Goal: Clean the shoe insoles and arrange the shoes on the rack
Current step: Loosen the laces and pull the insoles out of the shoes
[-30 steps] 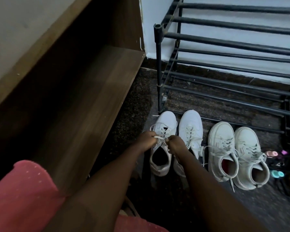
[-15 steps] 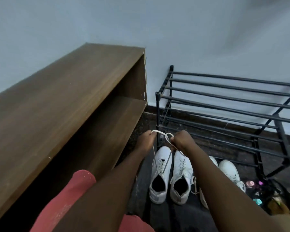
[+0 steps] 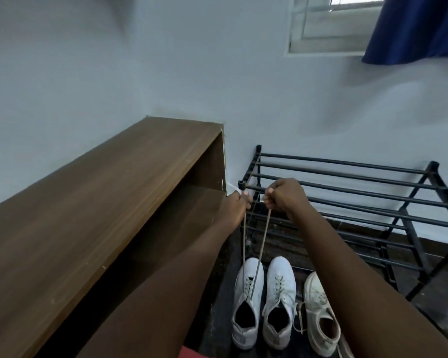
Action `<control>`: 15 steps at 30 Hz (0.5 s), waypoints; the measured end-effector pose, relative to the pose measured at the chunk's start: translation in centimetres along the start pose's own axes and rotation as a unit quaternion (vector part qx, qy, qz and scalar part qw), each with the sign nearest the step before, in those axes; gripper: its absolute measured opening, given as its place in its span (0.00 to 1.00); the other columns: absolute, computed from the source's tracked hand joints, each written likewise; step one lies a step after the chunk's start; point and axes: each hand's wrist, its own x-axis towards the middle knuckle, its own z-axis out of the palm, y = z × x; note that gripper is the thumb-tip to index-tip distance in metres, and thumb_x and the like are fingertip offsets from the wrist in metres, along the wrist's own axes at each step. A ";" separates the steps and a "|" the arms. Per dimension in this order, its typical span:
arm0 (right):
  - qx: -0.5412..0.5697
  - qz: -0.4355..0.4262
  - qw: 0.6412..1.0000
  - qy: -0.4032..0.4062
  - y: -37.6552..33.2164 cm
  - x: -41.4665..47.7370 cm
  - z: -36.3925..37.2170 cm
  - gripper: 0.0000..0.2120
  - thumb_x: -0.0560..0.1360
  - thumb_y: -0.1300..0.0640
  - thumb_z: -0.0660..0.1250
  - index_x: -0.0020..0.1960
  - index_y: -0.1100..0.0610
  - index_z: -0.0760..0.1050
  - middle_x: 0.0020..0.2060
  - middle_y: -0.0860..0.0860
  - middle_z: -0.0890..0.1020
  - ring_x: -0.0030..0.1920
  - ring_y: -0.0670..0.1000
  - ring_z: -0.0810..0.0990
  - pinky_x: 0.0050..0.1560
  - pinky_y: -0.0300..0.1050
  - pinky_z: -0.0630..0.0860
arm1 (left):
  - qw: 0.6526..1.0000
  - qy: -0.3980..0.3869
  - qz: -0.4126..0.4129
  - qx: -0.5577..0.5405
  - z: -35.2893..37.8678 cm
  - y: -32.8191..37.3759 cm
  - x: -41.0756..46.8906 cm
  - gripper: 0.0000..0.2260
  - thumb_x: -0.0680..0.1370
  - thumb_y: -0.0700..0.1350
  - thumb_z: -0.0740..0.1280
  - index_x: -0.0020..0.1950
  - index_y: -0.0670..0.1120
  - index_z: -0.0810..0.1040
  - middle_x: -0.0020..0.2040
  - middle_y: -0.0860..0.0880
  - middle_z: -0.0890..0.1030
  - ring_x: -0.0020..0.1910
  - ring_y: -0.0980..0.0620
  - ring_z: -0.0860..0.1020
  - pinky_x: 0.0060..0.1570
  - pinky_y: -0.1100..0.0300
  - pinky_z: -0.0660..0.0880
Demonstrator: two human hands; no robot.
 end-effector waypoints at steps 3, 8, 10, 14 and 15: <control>-0.054 -0.037 0.998 0.005 -0.2 0.9 0.1 0.14 0.76 0.69 0.60 0.33 0.62 0.74 0.37 0.62 0.80 0.38 0.57 0.80 0.46 0.53 0.81 | 0.999 -0.023 -0.005 -0.022 0.5 0.4 0.6 0.14 0.83 0.47 0.55 0.48 0.42 0.77 0.37 0.50 0.77 0.35 0.54 0.73 0.38 0.63 0.71; -0.125 -0.050 0.991 -0.008 4.4 3.0 2.1 0.09 0.76 0.66 0.62 0.40 0.61 0.79 0.41 0.61 0.83 0.45 0.58 0.82 0.52 0.55 0.79 | 0.996 -0.073 -0.042 -0.003 2.5 -4.2 2.1 0.12 0.82 0.45 0.58 0.55 0.40 0.78 0.50 0.43 0.81 0.46 0.51 0.78 0.47 0.57 0.74; -0.130 -0.022 0.991 -0.026 7.9 3.9 3.3 0.09 0.75 0.66 0.63 0.40 0.60 0.79 0.41 0.61 0.83 0.45 0.58 0.83 0.52 0.55 0.79 | 0.994 -0.095 -0.056 0.019 3.8 -7.2 2.5 0.12 0.81 0.45 0.60 0.55 0.39 0.78 0.52 0.41 0.82 0.48 0.49 0.79 0.43 0.61 0.75; -0.150 0.031 0.986 -0.059 15.8 5.1 6.4 0.07 0.73 0.66 0.64 0.43 0.63 0.81 0.44 0.62 0.83 0.49 0.61 0.81 0.54 0.54 0.77 | 0.985 -0.136 -0.087 0.057 6.5 -13.8 2.6 0.15 0.77 0.39 0.66 0.63 0.40 0.76 0.58 0.41 0.80 0.58 0.46 0.77 0.56 0.57 0.72; -0.174 0.037 0.982 -0.060 17.7 5.0 7.0 0.07 0.74 0.65 0.64 0.46 0.63 0.81 0.46 0.61 0.83 0.51 0.60 0.80 0.54 0.51 0.76 | 0.981 -0.147 -0.099 0.077 7.2 -15.5 2.5 0.18 0.76 0.38 0.67 0.66 0.40 0.74 0.60 0.41 0.79 0.61 0.46 0.76 0.56 0.60 0.71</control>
